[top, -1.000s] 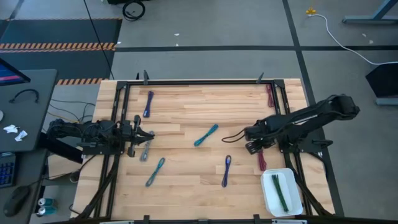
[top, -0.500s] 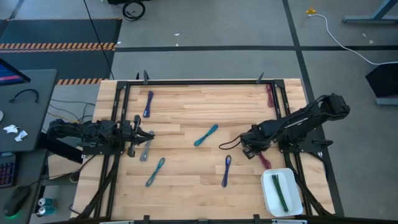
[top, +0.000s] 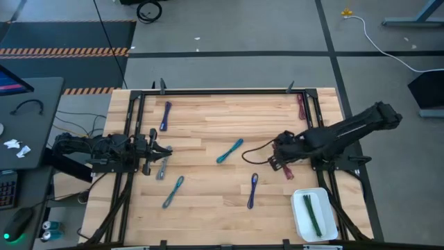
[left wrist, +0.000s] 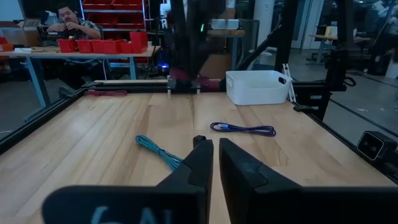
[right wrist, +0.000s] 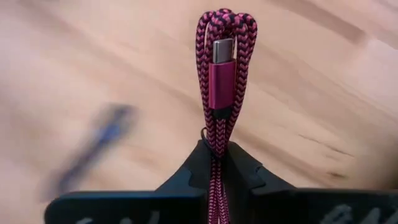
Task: Pick and place USB-C Cables
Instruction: Put the bottom pink charger cable into the white bin
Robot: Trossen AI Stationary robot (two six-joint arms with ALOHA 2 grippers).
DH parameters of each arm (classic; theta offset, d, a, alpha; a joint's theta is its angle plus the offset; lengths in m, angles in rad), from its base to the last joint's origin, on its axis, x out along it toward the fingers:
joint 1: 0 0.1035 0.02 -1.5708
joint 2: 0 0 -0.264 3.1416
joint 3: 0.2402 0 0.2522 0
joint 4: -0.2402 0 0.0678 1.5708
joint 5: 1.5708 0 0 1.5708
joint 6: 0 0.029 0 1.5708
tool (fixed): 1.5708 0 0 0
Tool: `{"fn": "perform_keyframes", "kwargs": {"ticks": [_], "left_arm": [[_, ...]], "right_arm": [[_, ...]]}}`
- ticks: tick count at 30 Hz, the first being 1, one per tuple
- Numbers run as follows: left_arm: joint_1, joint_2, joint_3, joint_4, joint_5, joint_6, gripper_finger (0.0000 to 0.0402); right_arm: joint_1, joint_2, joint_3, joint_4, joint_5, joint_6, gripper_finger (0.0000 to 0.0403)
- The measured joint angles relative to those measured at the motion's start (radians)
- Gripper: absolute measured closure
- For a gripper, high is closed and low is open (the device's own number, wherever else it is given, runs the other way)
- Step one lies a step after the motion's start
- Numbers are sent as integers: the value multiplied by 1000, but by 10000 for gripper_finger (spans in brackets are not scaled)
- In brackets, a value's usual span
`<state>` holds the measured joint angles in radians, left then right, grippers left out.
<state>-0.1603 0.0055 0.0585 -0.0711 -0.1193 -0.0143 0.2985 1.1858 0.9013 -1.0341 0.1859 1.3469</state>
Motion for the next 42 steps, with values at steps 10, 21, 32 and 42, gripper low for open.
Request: {"fn": "perform_keyframes", "kwargs": {"ticks": [10,21,32,42], "left_arm": [[0,0,0,0,0,0,364],[0,0,0,0,0,0,371],[0,0,0,0,0,0,364],[0,0,0,0,0,0,370]], "right_arm": [[427,-9,123,78,-86,439,380],[761,166,123,50,-199,921,380],[746,237,16,56,-374,966,380],[718,237,-161,289,-537,1018,354]]}}
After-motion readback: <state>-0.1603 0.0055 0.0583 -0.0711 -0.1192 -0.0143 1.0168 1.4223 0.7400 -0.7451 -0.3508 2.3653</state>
